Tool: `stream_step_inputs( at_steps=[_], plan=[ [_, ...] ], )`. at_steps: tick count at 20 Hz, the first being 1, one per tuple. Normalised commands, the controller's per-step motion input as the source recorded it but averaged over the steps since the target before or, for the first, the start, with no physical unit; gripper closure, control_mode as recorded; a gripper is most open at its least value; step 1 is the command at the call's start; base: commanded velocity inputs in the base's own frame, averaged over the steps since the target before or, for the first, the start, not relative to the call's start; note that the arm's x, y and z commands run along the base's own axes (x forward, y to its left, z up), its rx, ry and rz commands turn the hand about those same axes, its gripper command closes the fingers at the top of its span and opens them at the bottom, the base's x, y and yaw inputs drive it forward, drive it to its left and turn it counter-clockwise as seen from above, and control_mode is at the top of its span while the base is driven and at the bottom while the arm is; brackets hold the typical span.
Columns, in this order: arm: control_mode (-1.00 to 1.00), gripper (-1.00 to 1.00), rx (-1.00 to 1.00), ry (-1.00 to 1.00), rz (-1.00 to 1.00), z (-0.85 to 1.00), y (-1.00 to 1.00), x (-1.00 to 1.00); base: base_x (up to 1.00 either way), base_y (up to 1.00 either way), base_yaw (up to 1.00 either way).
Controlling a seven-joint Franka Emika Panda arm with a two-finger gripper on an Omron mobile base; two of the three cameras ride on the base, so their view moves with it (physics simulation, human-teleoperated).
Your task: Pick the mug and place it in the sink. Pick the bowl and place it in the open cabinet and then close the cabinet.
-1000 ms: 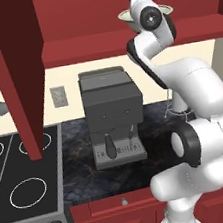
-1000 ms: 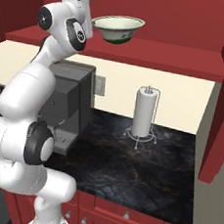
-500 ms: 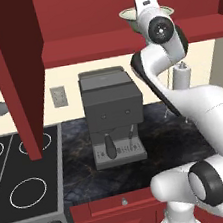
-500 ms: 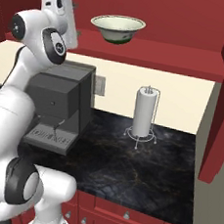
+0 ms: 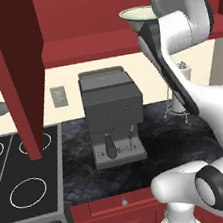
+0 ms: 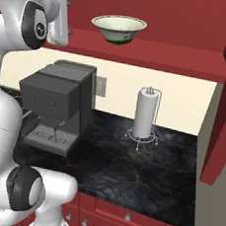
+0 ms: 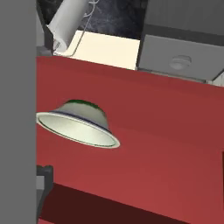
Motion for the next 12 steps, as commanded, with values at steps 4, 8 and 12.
stream_step_inputs(
  at_steps=[4,8,12],
  plan=[
    [-1.0,-1.0,0.01,0.7,-0.08,-0.11,0.0,-0.82,0.0,0.0,0.0],
    [-1.0,-1.0,0.0,0.66,-0.03,-0.85,-0.2,-0.97,0.0,0.0,0.0],
    [-1.0,-1.0,0.0,0.61,0.0,-1.0,-0.38,-1.0,0.0,0.0,0.0]
  ],
)
